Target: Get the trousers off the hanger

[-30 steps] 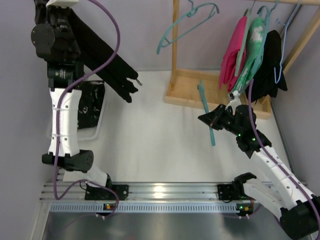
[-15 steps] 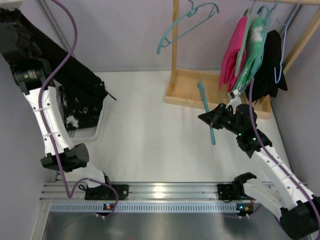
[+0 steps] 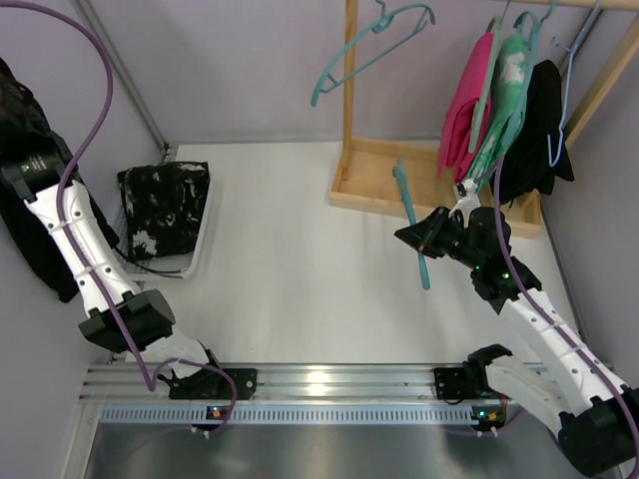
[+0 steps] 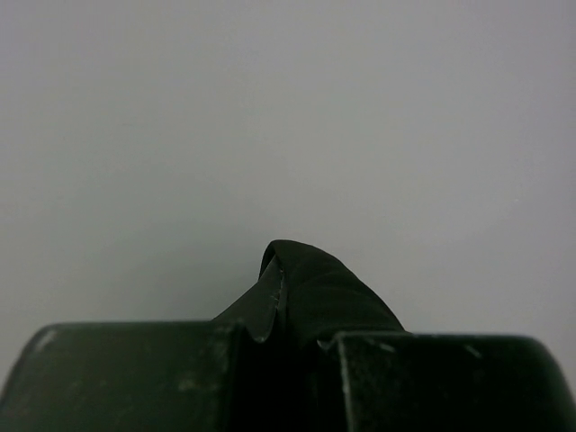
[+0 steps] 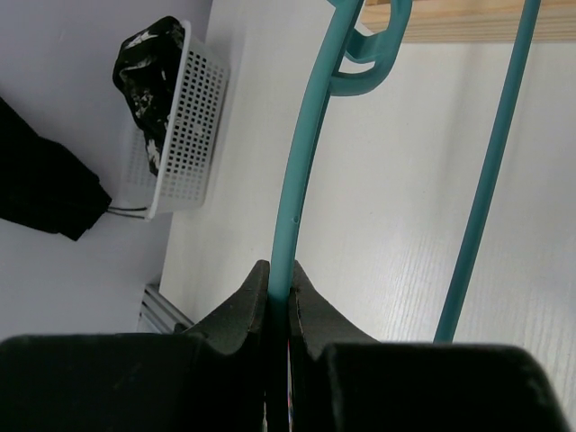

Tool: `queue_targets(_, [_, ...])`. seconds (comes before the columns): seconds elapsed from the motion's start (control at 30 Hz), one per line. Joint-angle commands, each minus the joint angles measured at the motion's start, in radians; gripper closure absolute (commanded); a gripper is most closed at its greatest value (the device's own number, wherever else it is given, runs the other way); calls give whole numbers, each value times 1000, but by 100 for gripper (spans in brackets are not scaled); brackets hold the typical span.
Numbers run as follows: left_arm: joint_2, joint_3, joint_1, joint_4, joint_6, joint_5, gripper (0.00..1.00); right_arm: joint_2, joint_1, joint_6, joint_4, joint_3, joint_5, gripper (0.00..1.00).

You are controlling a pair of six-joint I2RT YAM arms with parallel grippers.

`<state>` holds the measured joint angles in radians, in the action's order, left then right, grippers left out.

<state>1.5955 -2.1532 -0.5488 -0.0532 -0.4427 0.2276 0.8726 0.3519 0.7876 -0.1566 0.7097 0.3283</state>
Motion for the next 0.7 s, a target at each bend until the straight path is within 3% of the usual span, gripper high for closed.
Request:
queue_targets(0.0, [-61,30,-20,-161,21,-40,100,-4,18,-17,55,59,11,100])
queue_targets(0.27, [-140,203,-26,-189,50,-57,100,-6,19,-17,55,54,9,100])
queue_targets(0.67, [-497,811,-28,-209,16,-143,100,-11,19,-30,43,57,2,100])
